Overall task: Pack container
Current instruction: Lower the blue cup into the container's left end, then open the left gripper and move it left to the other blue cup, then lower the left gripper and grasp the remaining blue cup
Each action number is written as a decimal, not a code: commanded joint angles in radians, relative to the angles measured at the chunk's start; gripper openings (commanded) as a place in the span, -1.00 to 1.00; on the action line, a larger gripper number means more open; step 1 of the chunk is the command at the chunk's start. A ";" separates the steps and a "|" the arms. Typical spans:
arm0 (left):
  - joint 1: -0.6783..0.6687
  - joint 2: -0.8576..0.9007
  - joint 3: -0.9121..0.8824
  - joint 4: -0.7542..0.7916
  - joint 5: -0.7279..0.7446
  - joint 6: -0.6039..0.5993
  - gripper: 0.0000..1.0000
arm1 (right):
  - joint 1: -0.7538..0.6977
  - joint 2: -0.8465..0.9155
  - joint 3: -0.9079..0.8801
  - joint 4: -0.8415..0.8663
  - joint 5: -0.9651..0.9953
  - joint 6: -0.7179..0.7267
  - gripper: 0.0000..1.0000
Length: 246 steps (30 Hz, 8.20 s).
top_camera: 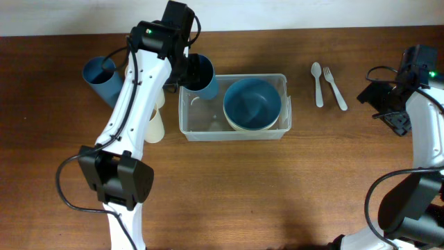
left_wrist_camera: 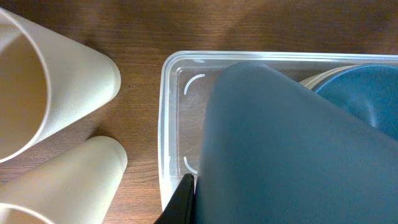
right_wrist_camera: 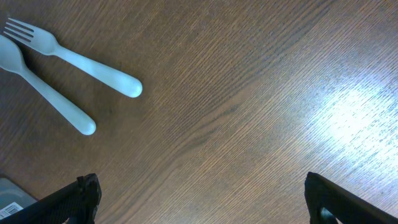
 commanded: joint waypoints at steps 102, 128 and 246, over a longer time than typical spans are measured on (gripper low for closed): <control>0.003 0.166 0.050 -0.006 -0.034 0.013 -0.01 | -0.001 0.001 -0.007 0.003 0.019 0.000 0.98; 0.093 0.101 0.664 -0.260 -0.254 -0.022 0.21 | -0.001 0.001 -0.007 0.003 0.019 0.000 0.97; 0.562 0.144 -0.050 0.011 0.064 -0.127 -0.78 | -0.001 0.001 -0.007 0.003 0.019 0.000 0.98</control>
